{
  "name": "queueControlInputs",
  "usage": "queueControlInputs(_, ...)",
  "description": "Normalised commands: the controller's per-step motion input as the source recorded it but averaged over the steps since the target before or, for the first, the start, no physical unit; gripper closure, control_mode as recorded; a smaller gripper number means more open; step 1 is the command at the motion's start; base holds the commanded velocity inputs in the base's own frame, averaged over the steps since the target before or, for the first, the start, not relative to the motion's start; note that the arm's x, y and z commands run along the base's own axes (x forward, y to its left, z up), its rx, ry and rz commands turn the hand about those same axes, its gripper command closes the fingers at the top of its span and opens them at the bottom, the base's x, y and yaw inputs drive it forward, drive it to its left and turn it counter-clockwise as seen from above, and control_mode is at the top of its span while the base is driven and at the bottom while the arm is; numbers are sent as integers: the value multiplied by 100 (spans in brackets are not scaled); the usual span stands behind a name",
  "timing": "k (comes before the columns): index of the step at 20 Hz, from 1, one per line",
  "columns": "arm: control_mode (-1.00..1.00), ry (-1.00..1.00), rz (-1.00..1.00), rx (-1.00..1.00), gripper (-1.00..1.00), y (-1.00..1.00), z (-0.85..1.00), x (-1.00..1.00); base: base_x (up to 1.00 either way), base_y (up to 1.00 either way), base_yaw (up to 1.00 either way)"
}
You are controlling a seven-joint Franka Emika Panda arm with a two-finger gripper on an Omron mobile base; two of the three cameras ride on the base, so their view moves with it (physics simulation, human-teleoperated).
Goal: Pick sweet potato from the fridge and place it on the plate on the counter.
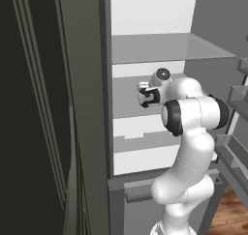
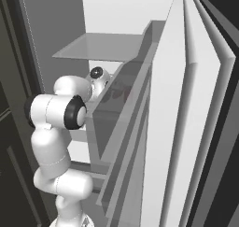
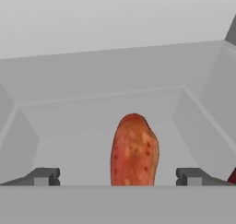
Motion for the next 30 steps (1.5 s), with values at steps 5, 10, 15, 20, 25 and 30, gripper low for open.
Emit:
queueControlInputs(5, -100, 0, 0, 0, -100, 0, -15, 0, 0, 0, 0)
queueControlInputs(10, -100, 0, 0, 0, -100, -4, -19, 0, 0, 0, 0)
queueControlInputs(15, -100, 0, 0, 0, -100, -11, -20, 0, 0, 0, 0)
queueControlInputs(20, -100, 0, -4, 0, -100, -11, -24, -7, 0, 0, 0)
queueControlInputs(25, -100, 5, -6, 0, -100, 0, -31, -10, 0, 0, 0)
queueControlInputs(30, -100, 9, -4, 0, -100, 0, -32, -10, 0, 0, 0)
